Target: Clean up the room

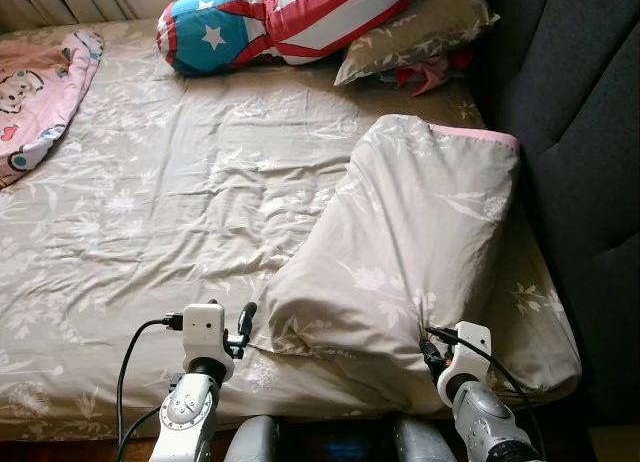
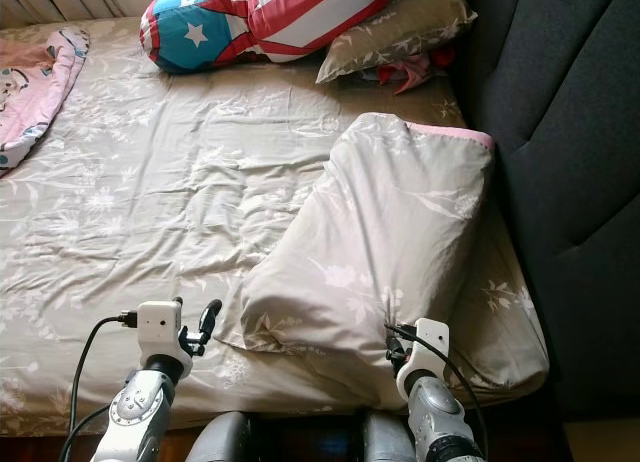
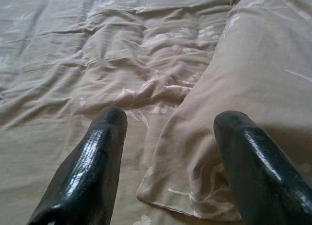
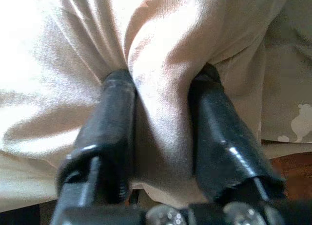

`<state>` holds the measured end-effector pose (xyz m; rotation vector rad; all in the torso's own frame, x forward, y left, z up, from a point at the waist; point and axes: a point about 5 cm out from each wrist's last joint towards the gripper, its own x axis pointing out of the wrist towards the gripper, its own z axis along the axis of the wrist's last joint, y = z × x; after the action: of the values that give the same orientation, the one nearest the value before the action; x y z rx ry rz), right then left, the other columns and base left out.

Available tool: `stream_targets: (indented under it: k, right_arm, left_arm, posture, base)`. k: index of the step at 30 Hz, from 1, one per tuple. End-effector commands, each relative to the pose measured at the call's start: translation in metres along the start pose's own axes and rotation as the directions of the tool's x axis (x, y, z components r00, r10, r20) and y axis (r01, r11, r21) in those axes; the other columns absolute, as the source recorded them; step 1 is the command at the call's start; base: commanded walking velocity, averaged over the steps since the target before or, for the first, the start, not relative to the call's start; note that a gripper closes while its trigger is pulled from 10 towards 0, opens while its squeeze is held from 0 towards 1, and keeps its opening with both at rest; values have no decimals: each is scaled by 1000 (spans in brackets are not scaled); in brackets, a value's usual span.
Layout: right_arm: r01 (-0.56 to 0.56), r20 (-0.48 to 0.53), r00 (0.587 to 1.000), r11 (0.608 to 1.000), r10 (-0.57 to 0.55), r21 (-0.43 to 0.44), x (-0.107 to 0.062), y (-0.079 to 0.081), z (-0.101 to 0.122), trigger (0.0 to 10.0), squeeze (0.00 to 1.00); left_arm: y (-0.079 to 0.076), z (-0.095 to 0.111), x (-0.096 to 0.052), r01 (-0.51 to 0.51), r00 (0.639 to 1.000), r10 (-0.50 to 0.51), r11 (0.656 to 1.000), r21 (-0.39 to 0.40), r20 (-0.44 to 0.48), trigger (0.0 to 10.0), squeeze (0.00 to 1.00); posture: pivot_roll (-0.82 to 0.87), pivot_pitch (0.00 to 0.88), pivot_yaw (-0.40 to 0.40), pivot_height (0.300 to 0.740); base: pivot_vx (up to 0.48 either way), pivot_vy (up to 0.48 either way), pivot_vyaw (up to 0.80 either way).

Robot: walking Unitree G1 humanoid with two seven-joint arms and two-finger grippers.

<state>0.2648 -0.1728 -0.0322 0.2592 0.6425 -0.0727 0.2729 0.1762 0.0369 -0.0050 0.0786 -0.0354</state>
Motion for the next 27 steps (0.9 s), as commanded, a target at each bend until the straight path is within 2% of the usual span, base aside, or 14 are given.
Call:
stream_targets:
  k: [1,5,9,13,15,16,17,18,20,23,24,25,26,27]
  right_arm:
    - [-7,-142,990,1000,6,-6,-8,4,-38,0,0]
    - [10,-138,990,1000,-12,-12,-10,-1,-40,0,0]
    - [66,-110,992,998,-67,-16,-10,-12,-35,0,0]
    - [177,-43,983,984,-177,-15,-11,-32,-20,0,0]
    - [196,-32,980,981,-196,-13,-11,-35,-17,0,0]
    - [241,3,970,970,-241,-35,-12,-45,-9,0,0]
    - [334,79,941,940,-329,-65,-14,-64,10,0,0]
    - [334,79,941,940,-329,-65,-14,-64,10,0,0]
    - [458,196,877,886,-439,-66,-20,-89,43,0,0]
    - [564,288,802,822,-523,-76,-31,-113,69,0,0]
    - [564,288,802,822,-523,-76,-31,-113,69,0,0]
    - [660,336,718,750,-609,-51,-44,-137,84,0,0]
    - [709,355,666,704,-655,-32,-52,-149,90,0,0]
    - [709,355,666,704,-655,-32,-52,-149,90,0,0]
  left_arm:
    - [2,-11,-6,-8,999,8,1000,7,-45,10000,0]
    - [4,-11,-6,-16,999,16,1000,6,-42,10000,0]
    - [7,-8,-4,-27,999,28,1000,9,-35,10000,0]
    - [10,-10,-5,-45,998,45,999,9,-40,10000,0]
    - [10,-10,-5,-46,998,46,999,9,-41,10000,0]
    - [10,-11,-5,-47,998,47,999,9,-41,10000,0]
    - [10,-10,-5,-48,998,49,999,8,-42,10000,0]
    - [10,-10,-5,-48,998,49,999,8,-42,10000,0]
    - [10,-10,-3,-53,998,53,999,7,-43,10000,0]
    - [10,-9,-2,-56,998,57,998,5,-41,10000,0]
    - [10,-9,-2,-56,998,57,998,5,-41,10000,0]
    - [10,-10,-2,-58,997,58,998,5,-43,10000,0]
    - [10,-10,-1,-59,997,59,998,4,-44,10000,0]
    - [10,-10,-1,-59,997,59,998,4,-44,10000,0]
  posture:
    - [-59,179,50,666]
    - [-63,143,39,666]
    - [-69,172,33,666]
    - [-85,181,24,666]
    - [-88,185,22,666]
    - [-96,193,17,666]
    - [-100,199,14,666]
    - [-100,199,14,666]
    - [-111,213,11,666]
    - [-121,220,8,666]
    - [-121,220,8,666]
    - [-124,224,8,666]
    - [-126,224,8,666]
    - [-126,224,8,666]
  base:
    - [0,0,0]
    - [0,0,0]
    - [0,0,0]
    - [0,0,0]
    - [0,0,0]
    - [0,0,0]
    - [0,0,0]
    - [0,0,0]
    - [0,0,0]
    - [0,0,0]
    - [0,0,0]
    - [0,0,0]
    - [0,0,0]
    - [0,0,0]
